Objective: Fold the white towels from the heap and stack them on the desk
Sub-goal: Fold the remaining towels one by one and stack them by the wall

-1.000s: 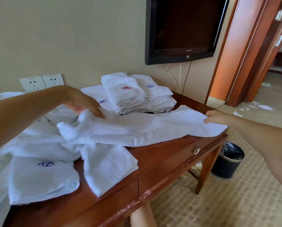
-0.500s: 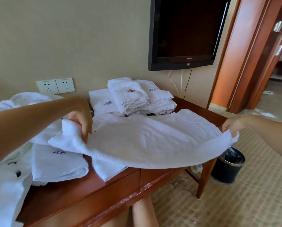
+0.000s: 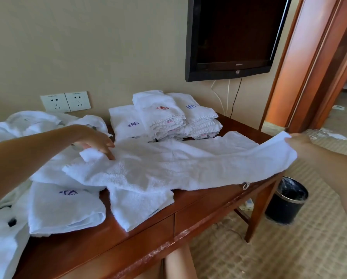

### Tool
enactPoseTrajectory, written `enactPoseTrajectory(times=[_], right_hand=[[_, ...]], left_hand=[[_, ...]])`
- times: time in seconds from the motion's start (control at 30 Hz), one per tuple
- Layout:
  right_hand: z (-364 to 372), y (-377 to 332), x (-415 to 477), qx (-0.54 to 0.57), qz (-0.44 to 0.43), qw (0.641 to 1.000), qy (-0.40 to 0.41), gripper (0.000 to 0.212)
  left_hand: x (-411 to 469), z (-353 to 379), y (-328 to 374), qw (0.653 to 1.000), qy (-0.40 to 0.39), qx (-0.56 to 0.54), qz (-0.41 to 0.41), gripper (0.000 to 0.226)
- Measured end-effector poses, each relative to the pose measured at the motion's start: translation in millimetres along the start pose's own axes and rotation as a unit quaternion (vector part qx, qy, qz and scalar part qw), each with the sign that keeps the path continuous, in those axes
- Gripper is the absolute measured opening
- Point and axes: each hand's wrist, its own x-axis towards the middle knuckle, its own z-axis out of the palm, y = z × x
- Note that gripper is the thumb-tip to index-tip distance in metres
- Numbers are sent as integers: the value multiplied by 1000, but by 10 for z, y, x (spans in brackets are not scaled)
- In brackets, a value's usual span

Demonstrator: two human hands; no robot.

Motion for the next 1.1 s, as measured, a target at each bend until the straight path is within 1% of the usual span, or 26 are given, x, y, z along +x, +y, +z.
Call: enactPoseTrajectory(times=[0.07,0.13,0.17,0.23,0.3,0.37,0.47,0.53,0.6,0.67,0.73,0.77,0.87,1.0,1.1], right_hand=[[116,38,-19,-48,-2,999,26,45],[180,50,-2,-53,-15,997,45,44],[169,35,27,-39,-25,997,60,41],[132,-2,84,-3,-43,996,84,35],[123,-48,95,-7,-56,995,79,31],[161,-84,34,-54,-60,995,54,32],[277,-23,-37,-143,-74,987,19,39],[286,43,-23,-176,-79,981,14,42],[267,106,61,-191,-58,980,28,42],[235,111,106,-192,-24,980,45,39],[225,119,148,-194,-12,979,67,38],[231,135,156,-203,-16,977,65,38],[266,159,74,-234,-45,971,17,39],[364,234,-27,-226,-79,971,-1,37],[421,160,-49,-225,-76,971,-27,37]], left_hand=[[64,49,-48,999,-33,1,2,70],[104,28,-124,997,-56,-45,5,73],[77,-21,-150,996,-64,-56,10,72],[109,-108,-254,996,-55,-67,4,59],[113,-155,-284,996,-67,-61,-5,41],[135,-157,-239,994,-102,-40,-14,33],[186,-101,-143,986,-166,-2,-27,29],[168,-120,-102,976,-213,14,-41,22],[117,-164,-79,965,-257,26,-51,21],[67,-211,-79,962,-266,28,-58,20],[49,-225,-45,964,-260,10,-57,22],[47,-216,-24,969,-240,12,-53,27],[125,-128,27,981,-187,24,-38,39],[215,-30,28,988,-146,48,-22,37],[244,-99,58,992,-125,-29,-22,29]])
